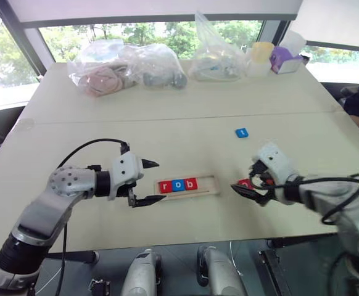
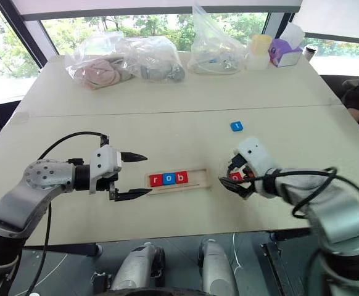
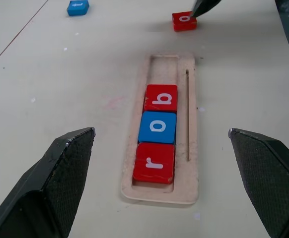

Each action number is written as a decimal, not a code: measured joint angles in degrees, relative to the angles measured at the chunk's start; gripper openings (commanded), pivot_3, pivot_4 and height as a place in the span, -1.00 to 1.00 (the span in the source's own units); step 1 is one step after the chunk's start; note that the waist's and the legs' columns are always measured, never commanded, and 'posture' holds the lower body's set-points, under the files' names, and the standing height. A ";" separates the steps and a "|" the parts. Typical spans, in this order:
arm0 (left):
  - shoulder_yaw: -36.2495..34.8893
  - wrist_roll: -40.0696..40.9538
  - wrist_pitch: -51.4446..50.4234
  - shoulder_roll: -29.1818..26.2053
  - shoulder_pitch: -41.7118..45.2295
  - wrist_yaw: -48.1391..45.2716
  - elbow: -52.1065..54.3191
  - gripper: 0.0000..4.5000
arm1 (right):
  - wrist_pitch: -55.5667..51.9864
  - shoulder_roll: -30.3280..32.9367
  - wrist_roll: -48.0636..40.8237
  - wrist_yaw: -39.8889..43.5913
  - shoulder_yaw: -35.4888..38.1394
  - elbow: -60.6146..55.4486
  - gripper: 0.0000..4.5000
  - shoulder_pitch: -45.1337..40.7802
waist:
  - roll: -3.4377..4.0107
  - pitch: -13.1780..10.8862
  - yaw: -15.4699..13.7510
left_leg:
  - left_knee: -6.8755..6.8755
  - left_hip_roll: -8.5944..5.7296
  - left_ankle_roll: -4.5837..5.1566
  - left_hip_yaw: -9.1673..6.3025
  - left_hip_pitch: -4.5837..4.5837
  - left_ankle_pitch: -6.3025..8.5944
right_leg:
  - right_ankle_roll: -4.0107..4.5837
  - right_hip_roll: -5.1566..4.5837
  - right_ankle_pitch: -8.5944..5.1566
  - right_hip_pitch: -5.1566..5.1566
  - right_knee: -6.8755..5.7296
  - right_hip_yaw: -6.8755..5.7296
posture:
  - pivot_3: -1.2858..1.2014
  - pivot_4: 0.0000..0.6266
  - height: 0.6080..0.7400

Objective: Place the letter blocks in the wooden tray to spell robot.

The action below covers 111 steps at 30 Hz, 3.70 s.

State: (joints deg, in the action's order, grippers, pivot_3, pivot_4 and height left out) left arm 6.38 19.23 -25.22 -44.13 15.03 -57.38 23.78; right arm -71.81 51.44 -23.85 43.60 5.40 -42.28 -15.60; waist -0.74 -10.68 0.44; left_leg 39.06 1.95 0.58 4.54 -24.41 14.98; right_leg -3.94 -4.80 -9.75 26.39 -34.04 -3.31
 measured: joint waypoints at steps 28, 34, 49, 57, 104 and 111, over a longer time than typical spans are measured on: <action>1.52 -0.76 0.80 0.67 2.00 0.87 -1.17 1.00 | 70.28 1.38 19.34 32.75 -18.74 55.97 0.98 -11.85 | -0.11 -0.04 0.01 | 0.16 -0.02 -0.01 0.17 0.11 -0.03 | 0.21 0.08 0.16 -0.16 -0.11 0.06 | 0.03 -0.52 1.00; 1.52 -0.76 0.75 0.66 1.92 1.20 -1.08 1.00 | 73.44 1.37 20.89 33.40 -18.91 59.77 0.98 -13.95 | -0.11 -0.04 -0.01 | 0.17 -0.02 -0.01 0.19 0.13 -0.03 | 0.22 0.08 0.17 -0.20 -0.11 0.06 | 0.03 -0.52 1.00; 1.52 -0.76 0.76 0.62 1.61 1.20 -1.06 1.00 | 66.16 -1.27 20.25 35.44 -19.12 55.70 -0.50 -13.90 | -0.11 -0.03 0.17 | 0.15 0.01 -0.03 0.18 0.26 -0.04 | 0.22 0.11 0.17 -0.18 -0.27 0.08 | 0.03 -0.52 1.00; 1.51 -0.76 0.76 0.61 1.60 1.23 -1.03 1.00 | 50.38 -4.08 14.54 33.35 -18.17 42.22 -0.50 -15.00 | -0.11 -0.03 0.10 | 0.15 0.01 -0.03 0.10 0.24 -0.04 | 0.23 0.10 0.18 -0.15 -0.27 0.09 | 0.03 -0.52 1.00; 1.52 -1.03 -2.08 1.31 1.50 3.43 1.69 1.00 | 50.81 -12.03 23.13 28.37 -27.19 44.21 -0.50 -19.55 | -0.11 -0.02 0.13 | 0.16 -0.01 -0.03 0.22 0.15 -0.05 | 0.23 0.11 0.19 -0.12 -0.26 0.08 | 0.03 -0.52 1.00; 1.52 -1.04 -2.10 1.42 1.51 3.54 1.71 1.00 | 50.07 -12.16 23.08 28.74 -27.20 44.20 -0.50 -20.40 | -0.11 -0.02 0.15 | 0.16 -0.01 -0.04 0.23 0.15 -0.05 | 0.23 0.11 0.19 -0.11 -0.26 0.08 | 0.03 -0.52 1.00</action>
State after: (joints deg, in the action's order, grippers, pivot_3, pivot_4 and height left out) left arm 7.90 18.19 -27.32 -42.71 16.53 -53.84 25.48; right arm -21.74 39.28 -0.77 72.33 -21.80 1.91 -36.00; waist -0.84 -10.70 0.59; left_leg 39.21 1.93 0.54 4.76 -24.26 14.93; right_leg -3.72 -4.69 -9.56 26.28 -34.30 -3.22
